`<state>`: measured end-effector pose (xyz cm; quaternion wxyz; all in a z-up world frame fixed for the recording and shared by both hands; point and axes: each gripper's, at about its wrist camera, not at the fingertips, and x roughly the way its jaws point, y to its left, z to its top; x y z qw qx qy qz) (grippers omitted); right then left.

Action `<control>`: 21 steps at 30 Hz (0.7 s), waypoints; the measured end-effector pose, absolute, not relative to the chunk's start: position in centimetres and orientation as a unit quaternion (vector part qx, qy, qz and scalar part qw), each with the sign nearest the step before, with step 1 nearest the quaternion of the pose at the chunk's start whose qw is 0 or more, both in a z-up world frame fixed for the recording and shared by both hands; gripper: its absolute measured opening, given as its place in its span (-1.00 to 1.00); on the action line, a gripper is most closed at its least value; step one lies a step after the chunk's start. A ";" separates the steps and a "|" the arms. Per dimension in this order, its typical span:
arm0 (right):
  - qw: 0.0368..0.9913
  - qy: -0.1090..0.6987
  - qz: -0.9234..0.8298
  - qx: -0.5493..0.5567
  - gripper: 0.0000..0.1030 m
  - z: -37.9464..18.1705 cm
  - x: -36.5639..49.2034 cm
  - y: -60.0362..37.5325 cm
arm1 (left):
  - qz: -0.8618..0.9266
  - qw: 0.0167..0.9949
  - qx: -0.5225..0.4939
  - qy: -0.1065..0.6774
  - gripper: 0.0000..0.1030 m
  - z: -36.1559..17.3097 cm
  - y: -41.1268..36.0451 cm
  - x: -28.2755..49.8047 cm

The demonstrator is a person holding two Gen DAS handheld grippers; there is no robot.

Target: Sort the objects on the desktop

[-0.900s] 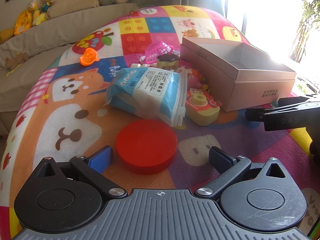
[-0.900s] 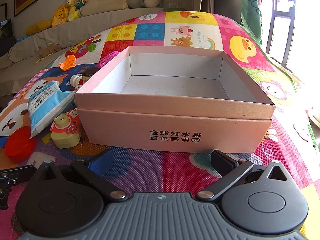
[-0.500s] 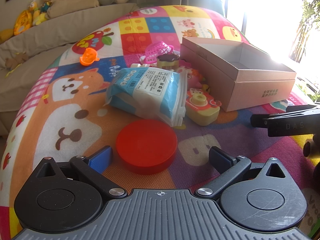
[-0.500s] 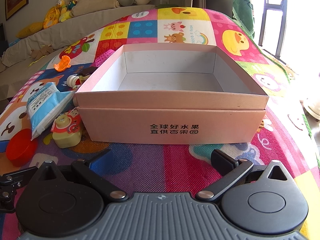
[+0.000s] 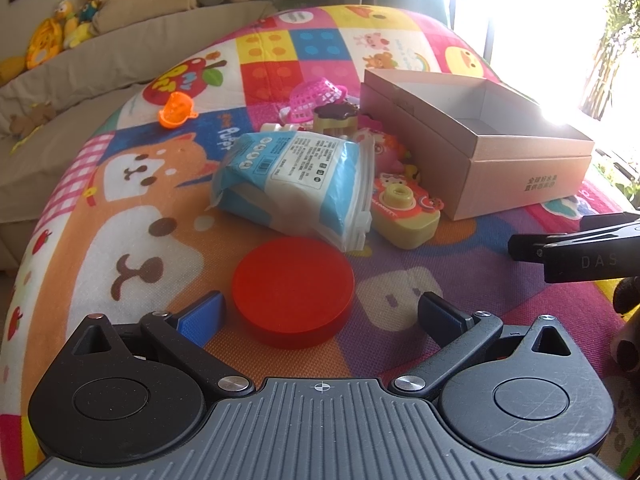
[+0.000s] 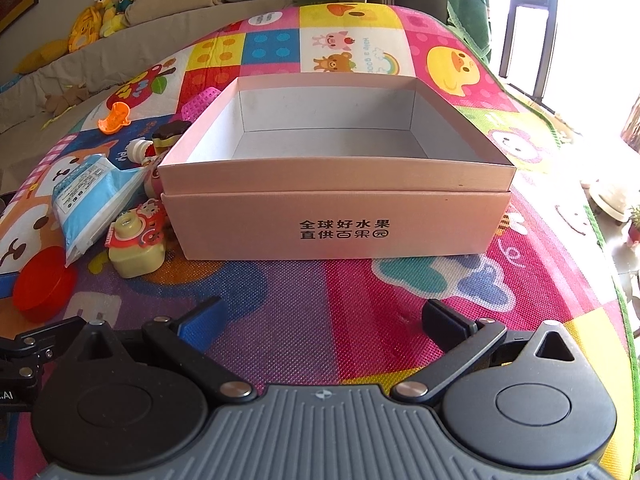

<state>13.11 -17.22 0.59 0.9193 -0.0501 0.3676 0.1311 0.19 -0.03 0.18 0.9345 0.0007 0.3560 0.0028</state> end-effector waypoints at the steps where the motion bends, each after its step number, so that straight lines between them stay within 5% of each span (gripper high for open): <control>1: 0.919 0.369 0.132 -0.050 1.00 0.6 13.2 -17.3 | 0.002 0.933 0.001 0.359 1.00 0.2 0.0 0.3; 13: 0.915 0.364 0.167 -0.054 1.00 0.8 12.8 -17.7 | -0.025 0.935 -0.014 0.354 1.00 0.9 0.9 -0.3; 21: 0.929 0.279 0.229 -0.082 1.00 3.2 10.6 -17.5 | 0.049 0.965 -0.026 0.255 1.00 7.2 7.2 3.9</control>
